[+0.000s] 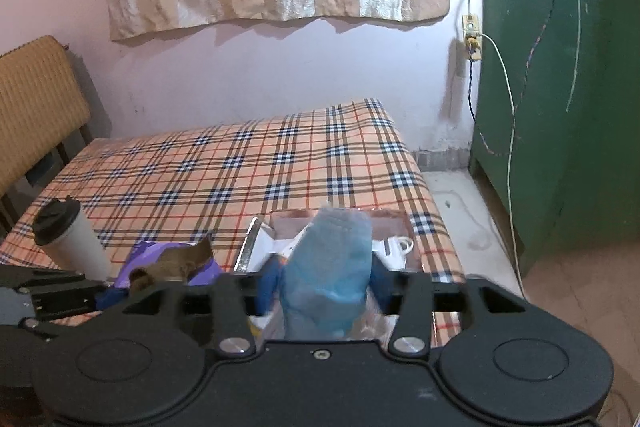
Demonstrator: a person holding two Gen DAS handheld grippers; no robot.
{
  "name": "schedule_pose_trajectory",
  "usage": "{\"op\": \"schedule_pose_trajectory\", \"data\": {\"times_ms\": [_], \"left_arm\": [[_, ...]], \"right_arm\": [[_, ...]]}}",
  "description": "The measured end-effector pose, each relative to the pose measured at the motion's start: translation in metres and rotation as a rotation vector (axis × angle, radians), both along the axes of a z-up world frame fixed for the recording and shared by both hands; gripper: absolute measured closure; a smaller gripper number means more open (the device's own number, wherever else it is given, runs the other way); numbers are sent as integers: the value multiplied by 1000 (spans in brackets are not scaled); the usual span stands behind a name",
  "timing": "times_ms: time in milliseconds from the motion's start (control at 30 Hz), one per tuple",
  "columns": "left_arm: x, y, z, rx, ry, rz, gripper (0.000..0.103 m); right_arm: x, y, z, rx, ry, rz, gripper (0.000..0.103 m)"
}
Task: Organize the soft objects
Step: 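Carry the olive cloth and blue mask with both tools over the cardboard box, then open the left tool to drop the olive cloth while right tool drops the mask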
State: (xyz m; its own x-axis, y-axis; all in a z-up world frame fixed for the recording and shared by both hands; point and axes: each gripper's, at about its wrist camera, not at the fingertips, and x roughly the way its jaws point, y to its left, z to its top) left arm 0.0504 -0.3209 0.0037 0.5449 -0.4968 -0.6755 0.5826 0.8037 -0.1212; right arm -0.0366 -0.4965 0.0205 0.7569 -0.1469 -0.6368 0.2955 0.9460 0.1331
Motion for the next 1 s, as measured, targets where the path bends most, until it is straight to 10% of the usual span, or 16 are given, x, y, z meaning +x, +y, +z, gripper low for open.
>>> {"op": "schedule_pose_trajectory", "data": {"times_ms": [433, 700, 1000], "left_arm": [[12, -14, -4, -42, -13, -15, 56], [5, -12, 4, -38, -55, 33, 6], [-16, 2, 21, 20, -93, 99, 0]], "right_arm": [[-35, -10, 16, 11, -72, -102, 22], [-50, 0, 28, -31, -73, -153, 20], [-68, 13, 43, -62, -74, -166, 14]]}}
